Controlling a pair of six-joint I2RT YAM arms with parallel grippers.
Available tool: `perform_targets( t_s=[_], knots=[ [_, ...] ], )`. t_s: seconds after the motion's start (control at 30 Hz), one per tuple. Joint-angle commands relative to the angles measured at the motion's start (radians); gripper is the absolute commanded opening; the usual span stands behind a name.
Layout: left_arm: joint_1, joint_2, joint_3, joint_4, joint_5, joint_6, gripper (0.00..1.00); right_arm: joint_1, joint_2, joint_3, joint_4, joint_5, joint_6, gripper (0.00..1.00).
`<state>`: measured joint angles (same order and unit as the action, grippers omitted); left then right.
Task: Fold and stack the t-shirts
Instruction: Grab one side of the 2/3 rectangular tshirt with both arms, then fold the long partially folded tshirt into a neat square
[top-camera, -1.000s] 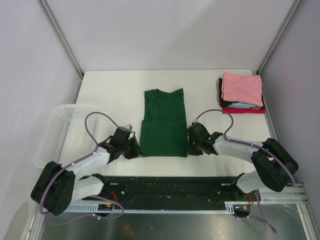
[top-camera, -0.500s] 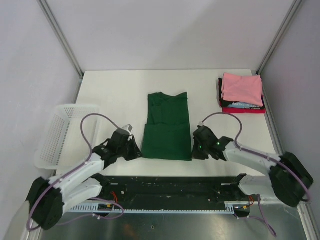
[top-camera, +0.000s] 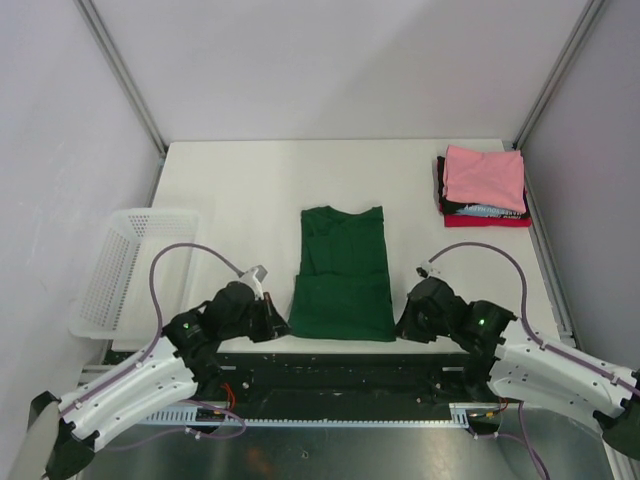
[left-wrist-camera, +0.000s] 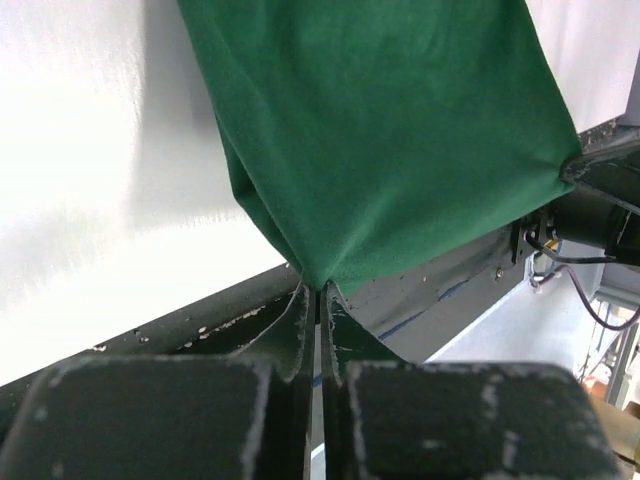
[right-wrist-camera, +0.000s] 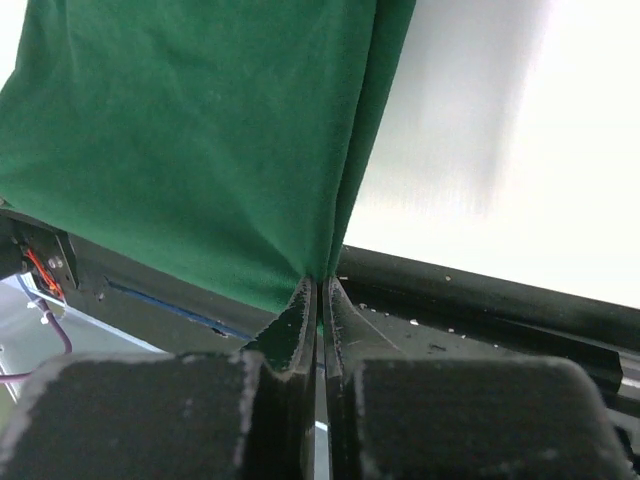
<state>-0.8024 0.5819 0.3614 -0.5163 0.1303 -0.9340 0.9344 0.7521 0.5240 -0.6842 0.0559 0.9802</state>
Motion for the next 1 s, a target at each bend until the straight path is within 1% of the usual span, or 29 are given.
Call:
perform_targets(
  t_s=[0.0, 0.1, 0.2, 0.23, 0.3, 0.4, 0.5, 0.57, 0.63, 0.7, 0.77, 0.87, 0.97],
  knots=[
    [-0.004, 0.039, 0.108, -0.024, -0.092, 0.003, 0.00, -0.020, 0.010, 0.110, -0.076, 0.083, -0.004, 0.00],
    [0.036, 0.128, 0.216, -0.023, -0.122, 0.051, 0.00, -0.115, 0.077, 0.214, -0.075, 0.088, -0.106, 0.00],
    [0.148, 0.268, 0.347, 0.001, -0.113, 0.127, 0.00, -0.276, 0.192, 0.329, -0.017, 0.016, -0.226, 0.00],
    [0.189, 0.326, 0.390, 0.024, -0.106, 0.152, 0.00, -0.341, 0.247, 0.373, 0.011, -0.014, -0.265, 0.00],
    [0.264, 0.451, 0.483, 0.068, -0.088, 0.190, 0.00, -0.423, 0.359, 0.478, 0.060, -0.079, -0.319, 0.00],
    [0.358, 0.663, 0.625, 0.144, -0.052, 0.219, 0.00, -0.516, 0.586, 0.638, 0.155, -0.122, -0.379, 0.00],
    [0.422, 0.902, 0.790, 0.205, -0.032, 0.238, 0.00, -0.598, 0.810, 0.769, 0.291, -0.179, -0.402, 0.00],
    [0.452, 1.071, 0.911, 0.230, -0.016, 0.252, 0.00, -0.637, 0.965, 0.861, 0.364, -0.210, -0.399, 0.00],
    [0.477, 1.238, 1.035, 0.245, 0.007, 0.263, 0.00, -0.661, 1.125, 0.969, 0.399, -0.227, -0.395, 0.00],
    [0.500, 1.384, 1.138, 0.264, 0.043, 0.266, 0.00, -0.670, 1.285, 1.096, 0.379, -0.246, -0.393, 0.00],
    [0.514, 1.497, 1.229, 0.274, 0.074, 0.272, 0.00, -0.670, 1.415, 1.210, 0.347, -0.260, -0.390, 0.00],
    [0.525, 1.603, 1.312, 0.276, 0.095, 0.276, 0.00, -0.669, 1.514, 1.284, 0.332, -0.265, -0.377, 0.00],
    [0.529, 1.633, 1.304, 0.277, 0.110, 0.268, 0.00, -0.672, 1.531, 1.267, 0.335, -0.257, -0.371, 0.00]
  ],
)
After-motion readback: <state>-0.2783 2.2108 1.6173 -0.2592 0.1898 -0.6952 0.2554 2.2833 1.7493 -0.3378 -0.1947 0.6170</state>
